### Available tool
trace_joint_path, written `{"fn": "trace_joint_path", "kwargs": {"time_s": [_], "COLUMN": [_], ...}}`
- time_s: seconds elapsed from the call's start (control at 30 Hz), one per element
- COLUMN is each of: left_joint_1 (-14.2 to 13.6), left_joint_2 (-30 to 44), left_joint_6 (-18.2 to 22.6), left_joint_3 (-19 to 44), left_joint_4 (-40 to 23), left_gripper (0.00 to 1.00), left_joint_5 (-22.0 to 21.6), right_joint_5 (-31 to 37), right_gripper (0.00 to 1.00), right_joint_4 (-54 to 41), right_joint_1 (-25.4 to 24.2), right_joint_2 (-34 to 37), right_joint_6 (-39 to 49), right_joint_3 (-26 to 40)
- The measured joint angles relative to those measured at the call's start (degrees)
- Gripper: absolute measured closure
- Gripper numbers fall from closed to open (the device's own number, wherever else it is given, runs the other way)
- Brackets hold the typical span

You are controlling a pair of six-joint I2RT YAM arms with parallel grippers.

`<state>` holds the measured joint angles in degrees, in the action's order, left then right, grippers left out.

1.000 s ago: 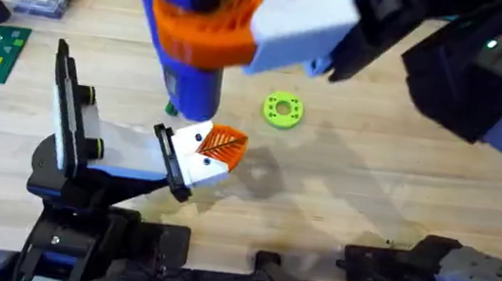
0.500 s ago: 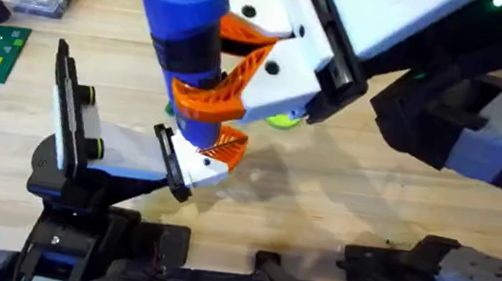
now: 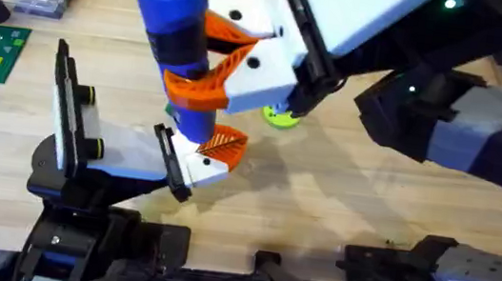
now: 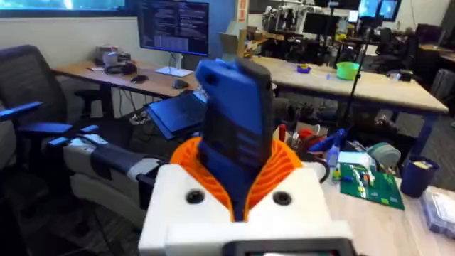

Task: Pick up the gripper from the table and insert it into the empty holder that is missing its gripper. Then pick up a screw, insert it into the mounting hole, and use the screwdriver to tighten it. Finally, clean up the table by picking up the vegetable and placing it into the bucket.

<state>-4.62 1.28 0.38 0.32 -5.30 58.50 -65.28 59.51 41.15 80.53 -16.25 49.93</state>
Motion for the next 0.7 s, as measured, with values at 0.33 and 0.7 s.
{"fn": "trace_joint_path", "kwargs": {"time_s": [0.33,0.7], "left_joint_1": [0.0,0.0], "left_joint_2": [0.0,0.0], "left_joint_6": [0.0,0.0], "left_joint_3": [0.0,0.0], "left_joint_4": [0.0,0.0], "left_gripper": [0.988,0.988], "left_joint_5": [0.0,0.0], "right_joint_5": [2.52,2.74], "right_gripper": [0.949,0.949], "right_joint_4": [-0.04,-0.2], "right_joint_1": [1.21,1.27], "right_joint_2": [0.32,0.32], "right_joint_6": [0.83,2.18], "right_joint_3": [0.0,0.0]}}
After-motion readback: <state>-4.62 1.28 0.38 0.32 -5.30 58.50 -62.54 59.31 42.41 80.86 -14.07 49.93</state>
